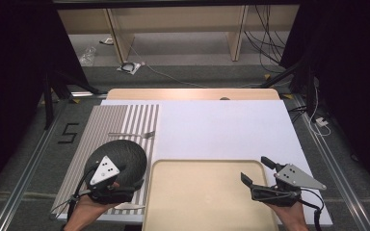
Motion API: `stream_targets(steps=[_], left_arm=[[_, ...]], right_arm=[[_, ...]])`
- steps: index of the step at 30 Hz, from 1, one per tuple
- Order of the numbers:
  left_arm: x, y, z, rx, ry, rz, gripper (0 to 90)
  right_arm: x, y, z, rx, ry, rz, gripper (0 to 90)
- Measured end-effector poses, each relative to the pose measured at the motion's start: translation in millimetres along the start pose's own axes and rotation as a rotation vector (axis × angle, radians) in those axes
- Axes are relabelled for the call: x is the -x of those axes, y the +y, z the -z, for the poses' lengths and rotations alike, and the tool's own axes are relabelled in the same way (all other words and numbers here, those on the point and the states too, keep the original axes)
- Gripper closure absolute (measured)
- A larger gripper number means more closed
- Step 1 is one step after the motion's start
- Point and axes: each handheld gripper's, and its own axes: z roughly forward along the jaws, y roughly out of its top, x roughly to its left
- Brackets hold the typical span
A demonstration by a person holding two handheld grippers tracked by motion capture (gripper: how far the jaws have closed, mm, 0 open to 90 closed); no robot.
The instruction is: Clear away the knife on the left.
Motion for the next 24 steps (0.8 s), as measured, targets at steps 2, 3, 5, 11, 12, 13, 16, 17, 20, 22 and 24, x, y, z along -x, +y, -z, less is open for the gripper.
stream_targets(steps=[2, 3, 5, 11, 12, 13, 16, 17, 20, 22, 24], left_arm=[[-1.9, -1.0, 1.1, -0.019, -0.002, -0.003, 21.3], [-3.5, -2.3, 2.2, -0.042, -0.002, -0.009, 21.3], [-5.5, -3.8, 3.8, -0.064, -0.001, -0.016, 21.3], [-12.1, -7.9, 9.1, -0.110, 0.012, -0.024, 21.9], [-12.9, -8.6, 9.8, -0.119, 0.014, -0.030, 21.9], [-13.5, -9.1, 10.4, -0.127, 0.016, -0.033, 21.9], [-15.6, -10.5, 12.2, -0.151, 0.023, -0.040, 21.9], [-15.9, -10.9, 12.6, -0.155, 0.024, -0.040, 21.9], [-17.2, -12.2, 14.8, -0.179, 0.034, -0.053, 21.9], [-17.7, -12.6, 15.3, -0.184, 0.033, -0.054, 21.9], [-19.6, -15.6, 16.5, -0.208, 0.034, -0.056, 21.9]], right_arm=[[-0.1, -0.1, -0.4, 0.001, 0.002, 0.000, 14.3], [-0.1, -0.1, -0.5, 0.000, 0.003, 0.001, 14.3], [-0.4, -0.2, -0.5, -0.003, 0.005, 0.002, 14.3], [-0.3, -0.2, -0.7, -0.009, 0.007, 0.005, 14.3], [-0.4, -0.2, -0.8, -0.010, 0.008, 0.004, 14.4], [-0.6, -0.4, -1.1, -0.008, 0.009, 0.003, 14.3], [-0.8, -0.4, -1.5, -0.006, 0.011, 0.002, 14.5], [-1.0, -0.4, -1.5, -0.005, 0.012, 0.002, 14.5], [-0.8, -0.3, -1.4, -0.004, 0.012, 0.003, 14.5], [-0.5, 0.0, -0.9, -0.009, 0.012, 0.005, 14.5], [-0.6, 0.0, -0.9, -0.005, 0.012, 0.004, 14.5]])
